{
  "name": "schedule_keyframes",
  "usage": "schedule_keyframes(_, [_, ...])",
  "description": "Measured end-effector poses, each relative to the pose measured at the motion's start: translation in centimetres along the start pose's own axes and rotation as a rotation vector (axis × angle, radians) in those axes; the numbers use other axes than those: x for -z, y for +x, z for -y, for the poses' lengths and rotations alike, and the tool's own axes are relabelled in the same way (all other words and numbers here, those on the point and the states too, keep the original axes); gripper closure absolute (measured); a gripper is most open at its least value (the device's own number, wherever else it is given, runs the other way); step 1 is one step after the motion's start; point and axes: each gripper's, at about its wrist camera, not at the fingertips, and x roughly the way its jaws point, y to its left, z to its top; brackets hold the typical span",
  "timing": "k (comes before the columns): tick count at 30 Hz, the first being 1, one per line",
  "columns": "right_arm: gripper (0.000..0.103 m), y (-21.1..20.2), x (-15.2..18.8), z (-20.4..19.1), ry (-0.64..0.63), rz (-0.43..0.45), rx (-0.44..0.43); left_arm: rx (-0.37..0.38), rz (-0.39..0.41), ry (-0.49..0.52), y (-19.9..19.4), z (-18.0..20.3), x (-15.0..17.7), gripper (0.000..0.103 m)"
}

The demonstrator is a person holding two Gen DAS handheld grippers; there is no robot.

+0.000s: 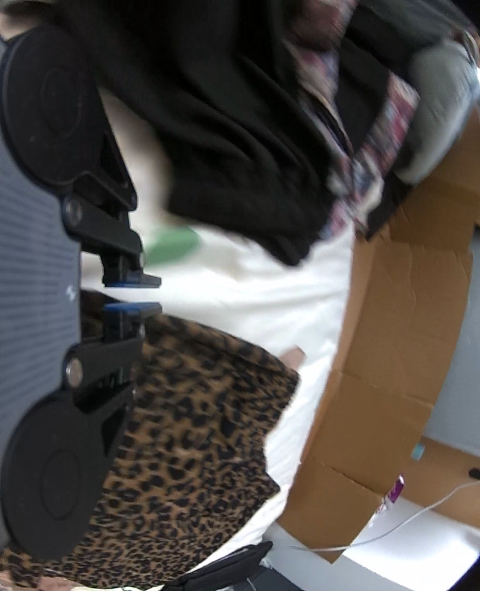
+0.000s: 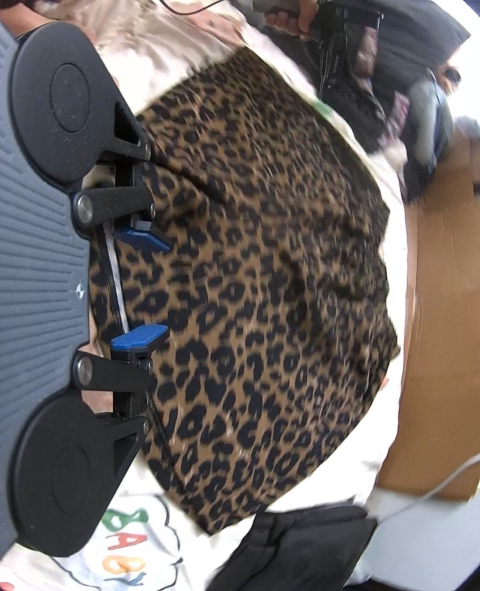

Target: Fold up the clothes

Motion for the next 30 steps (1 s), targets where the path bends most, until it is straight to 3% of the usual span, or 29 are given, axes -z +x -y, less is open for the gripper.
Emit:
schedule_keyframes(8, [0.052,0.0,-0.1,-3.1,-0.065,-0.012,-0.074,-0.018,-0.052,-0.058,-3.6,-1.7,5.2,0.095])
schedule_keyframes(14, [0.052,0.8,-0.3,-4.7,-0.074,-0.029,-0.116,-0.002,-0.094,-0.067,-4.1,-1.2,8.1,0.093])
schedule_keyframes(15, [0.058,1.1,-0.2,-4.9,-0.085,-0.039,-0.122,-0.002,-0.098,-0.068,-4.1,-1.2,8.5,0.091])
schedule_keyframes(16, [0.078,1.4,0.0,-5.1,-0.097,-0.051,-0.129,-0.003,-0.102,-0.072,-4.0,-1.3,8.7,0.091])
schedule_keyframes(18, [0.096,2.7,0.4,-5.4,-0.129,-0.092,-0.116,-0.005,-0.109,-0.078,-3.9,-1.3,9.0,0.091])
schedule_keyframes(19, [0.101,3.3,0.6,-5.3,-0.122,-0.105,-0.108,-0.003,-0.107,-0.079,-3.9,-1.4,9.1,0.091])
schedule_keyframes(27, [0.103,5.1,3.2,-4.3,-0.112,-0.202,-0.049,0.008,-0.104,-0.075,-4.1,-1.7,9.0,0.091])
schedule_keyframes(30, [0.102,4.1,2.6,-4.0,-0.066,-0.187,-0.084,0.010,-0.103,-0.078,-4.1,-1.7,9.1,0.091])
